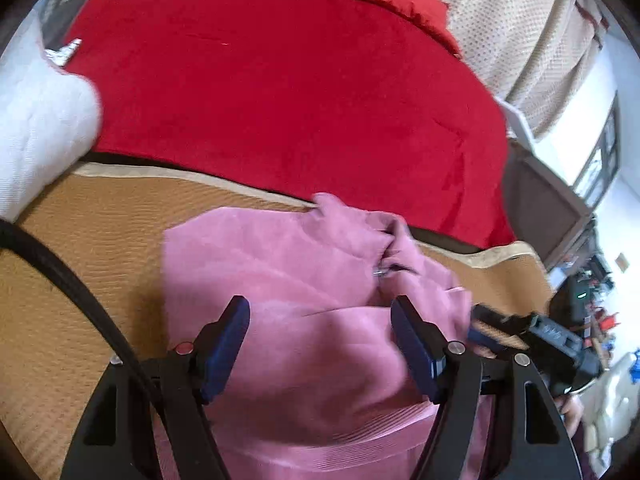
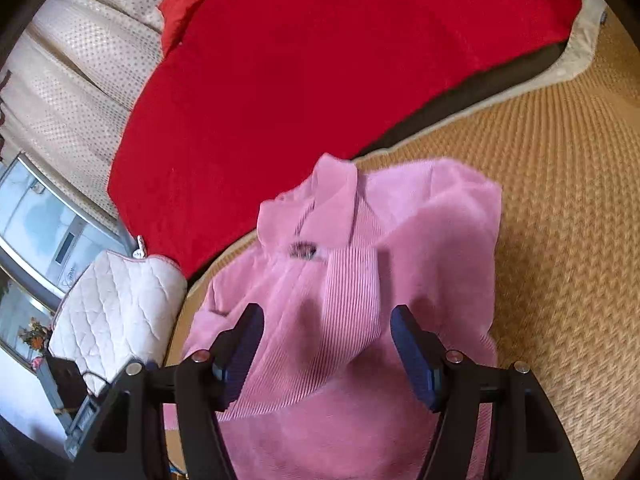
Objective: Fold large clothes
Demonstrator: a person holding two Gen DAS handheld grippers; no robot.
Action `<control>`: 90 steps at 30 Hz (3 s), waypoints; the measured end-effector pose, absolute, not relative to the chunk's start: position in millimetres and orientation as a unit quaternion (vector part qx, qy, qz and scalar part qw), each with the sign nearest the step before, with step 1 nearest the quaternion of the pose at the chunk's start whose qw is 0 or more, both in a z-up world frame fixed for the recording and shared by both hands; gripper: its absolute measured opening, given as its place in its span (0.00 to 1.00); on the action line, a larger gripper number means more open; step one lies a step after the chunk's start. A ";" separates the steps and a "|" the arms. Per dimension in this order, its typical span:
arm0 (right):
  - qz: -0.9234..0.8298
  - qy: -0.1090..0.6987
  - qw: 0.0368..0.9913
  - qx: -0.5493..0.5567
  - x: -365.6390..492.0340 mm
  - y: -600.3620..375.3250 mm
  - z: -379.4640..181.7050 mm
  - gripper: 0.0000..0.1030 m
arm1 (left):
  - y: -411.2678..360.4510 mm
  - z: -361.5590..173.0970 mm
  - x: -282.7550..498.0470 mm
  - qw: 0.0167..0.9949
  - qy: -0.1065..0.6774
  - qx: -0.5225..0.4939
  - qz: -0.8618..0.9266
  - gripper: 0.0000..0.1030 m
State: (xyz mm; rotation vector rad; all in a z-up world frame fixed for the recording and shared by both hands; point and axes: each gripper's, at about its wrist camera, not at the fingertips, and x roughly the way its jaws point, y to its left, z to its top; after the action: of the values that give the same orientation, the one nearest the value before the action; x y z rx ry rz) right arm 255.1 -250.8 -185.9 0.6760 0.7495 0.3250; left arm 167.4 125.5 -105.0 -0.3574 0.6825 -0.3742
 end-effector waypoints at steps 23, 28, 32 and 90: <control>0.151 0.288 0.895 0.304 259.1 -264.3 -168.4 0.28 | 2.4 -151.3 128.3 0.814 0.394 -0.027 -0.425 0.55; 0.149 0.297 0.863 0.381 244.3 -308.0 -176.0 0.81 | -11.0 -162.0 127.1 0.803 0.411 -0.033 -0.430 0.63; 0.167 0.302 0.853 0.391 231.0 -331.9 -172.7 0.81 | -34.1 -166.7 114.1 0.791 0.417 0.009 -0.448 0.66; 0.050 0.401 0.915 0.013 258.3 -233.1 -216.1 0.56 | 125.3 -180.3 202.5 0.900 0.432 0.028 0.056 0.73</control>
State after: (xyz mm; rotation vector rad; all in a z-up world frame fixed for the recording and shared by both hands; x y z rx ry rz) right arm 258.3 -233.1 -216.1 0.0263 0.8259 0.1022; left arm 202.5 125.3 -180.3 0.0578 0.8935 0.1167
